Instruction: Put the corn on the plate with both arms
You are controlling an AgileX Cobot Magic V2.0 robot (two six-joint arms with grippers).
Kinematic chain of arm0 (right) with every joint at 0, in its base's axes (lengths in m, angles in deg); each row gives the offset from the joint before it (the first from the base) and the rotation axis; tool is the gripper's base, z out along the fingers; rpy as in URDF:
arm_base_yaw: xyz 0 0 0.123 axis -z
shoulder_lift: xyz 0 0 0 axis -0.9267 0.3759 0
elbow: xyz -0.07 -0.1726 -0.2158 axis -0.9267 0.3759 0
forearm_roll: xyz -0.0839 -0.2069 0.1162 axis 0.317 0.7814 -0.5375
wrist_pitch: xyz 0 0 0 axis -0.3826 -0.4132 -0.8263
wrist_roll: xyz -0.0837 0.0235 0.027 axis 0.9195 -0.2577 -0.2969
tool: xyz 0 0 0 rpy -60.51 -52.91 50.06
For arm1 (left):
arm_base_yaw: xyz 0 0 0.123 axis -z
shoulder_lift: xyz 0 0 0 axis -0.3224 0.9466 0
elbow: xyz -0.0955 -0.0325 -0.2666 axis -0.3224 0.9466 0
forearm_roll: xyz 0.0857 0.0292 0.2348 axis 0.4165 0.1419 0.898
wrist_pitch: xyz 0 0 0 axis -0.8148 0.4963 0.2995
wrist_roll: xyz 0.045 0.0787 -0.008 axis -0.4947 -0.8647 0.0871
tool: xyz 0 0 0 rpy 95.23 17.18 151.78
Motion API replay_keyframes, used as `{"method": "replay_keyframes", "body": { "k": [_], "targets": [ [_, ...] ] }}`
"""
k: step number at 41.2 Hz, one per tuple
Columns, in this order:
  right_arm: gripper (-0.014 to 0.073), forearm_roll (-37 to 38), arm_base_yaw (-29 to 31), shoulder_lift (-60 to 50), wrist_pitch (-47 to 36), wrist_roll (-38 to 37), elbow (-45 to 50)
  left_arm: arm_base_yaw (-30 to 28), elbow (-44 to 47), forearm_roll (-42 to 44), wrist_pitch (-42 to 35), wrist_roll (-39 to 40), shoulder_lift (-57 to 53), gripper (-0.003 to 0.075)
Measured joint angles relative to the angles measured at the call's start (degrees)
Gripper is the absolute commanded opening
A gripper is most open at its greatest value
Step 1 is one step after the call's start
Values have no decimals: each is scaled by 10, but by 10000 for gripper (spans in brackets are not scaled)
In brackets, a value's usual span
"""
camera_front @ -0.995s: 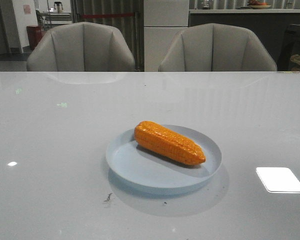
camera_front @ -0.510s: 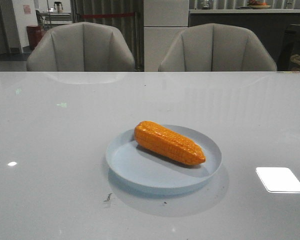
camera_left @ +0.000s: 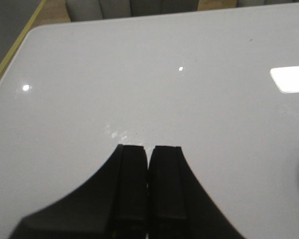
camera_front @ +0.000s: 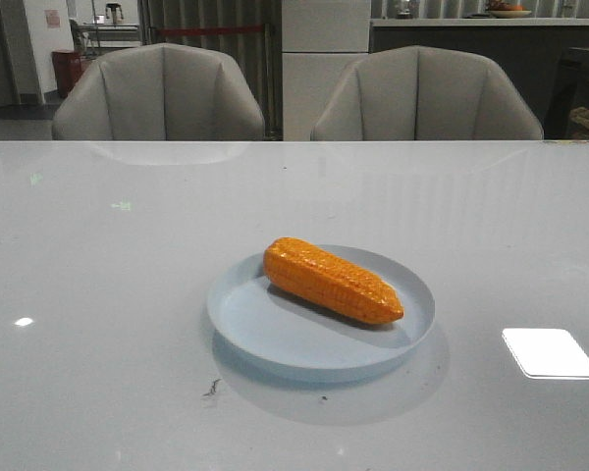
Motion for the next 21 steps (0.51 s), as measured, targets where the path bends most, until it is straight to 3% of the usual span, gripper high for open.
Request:
{"method": "replay_keyframes", "body": {
  "k": [12, 21],
  "targets": [
    [533, 0, 0, 0, 0, 0, 0, 46, 135, 0, -178, 0, -122, 94],
    [533, 0, 0, 0, 0, 0, 0, 35, 258, -1, -223, 0, -237, 94]
  ]
}}
